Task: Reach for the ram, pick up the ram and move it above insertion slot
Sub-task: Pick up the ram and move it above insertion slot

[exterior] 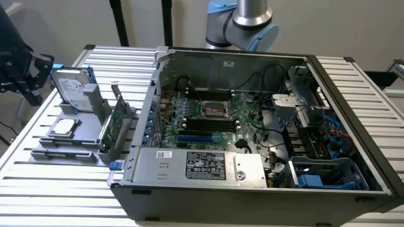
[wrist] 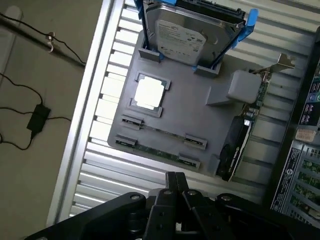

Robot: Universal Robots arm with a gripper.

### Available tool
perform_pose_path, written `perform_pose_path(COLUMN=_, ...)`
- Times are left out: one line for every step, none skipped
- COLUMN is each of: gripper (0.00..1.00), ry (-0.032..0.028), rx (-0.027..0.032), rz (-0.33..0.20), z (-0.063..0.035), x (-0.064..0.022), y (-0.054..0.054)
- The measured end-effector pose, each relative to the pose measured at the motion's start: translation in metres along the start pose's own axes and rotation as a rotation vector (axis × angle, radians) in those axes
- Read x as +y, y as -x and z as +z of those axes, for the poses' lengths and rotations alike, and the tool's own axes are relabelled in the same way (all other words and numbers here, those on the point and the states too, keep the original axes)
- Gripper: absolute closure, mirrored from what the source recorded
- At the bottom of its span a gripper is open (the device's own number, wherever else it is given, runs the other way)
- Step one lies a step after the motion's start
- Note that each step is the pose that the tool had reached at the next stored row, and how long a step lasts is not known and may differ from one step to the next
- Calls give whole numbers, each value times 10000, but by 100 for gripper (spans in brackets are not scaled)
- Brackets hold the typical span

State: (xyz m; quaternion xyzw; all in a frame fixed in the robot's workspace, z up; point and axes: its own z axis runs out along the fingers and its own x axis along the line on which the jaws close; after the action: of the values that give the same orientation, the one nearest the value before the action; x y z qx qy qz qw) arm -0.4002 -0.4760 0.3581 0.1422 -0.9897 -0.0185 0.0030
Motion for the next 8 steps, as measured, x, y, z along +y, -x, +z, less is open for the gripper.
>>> perform_pose_path(gripper=89, ry=0, rx=7, rz=-185, z=4, x=0, y=0)
perform_pose_path(gripper=89, ry=-1, rx=15, rz=-365, z=8, x=0, y=0)
perform_pose_path(gripper=89, ry=0, rx=21, rz=-545, z=12, x=-1, y=0)
perform_pose_path(gripper=89, ry=-1, rx=28, rz=-724, z=16, x=-1, y=0)
perform_pose_path(gripper=89, ry=-1, rx=34, rz=-910, z=21, x=-1, y=0)
perform_pose_path(gripper=89, ry=-1, rx=42, rz=-1089, z=24, x=-1, y=0)
perform_pose_path(gripper=89, ry=-1, rx=49, rz=-1269, z=29, x=-1, y=0)
perform_pose_path(gripper=89, ry=-1, rx=56, rz=-1448, z=33, x=-1, y=0)
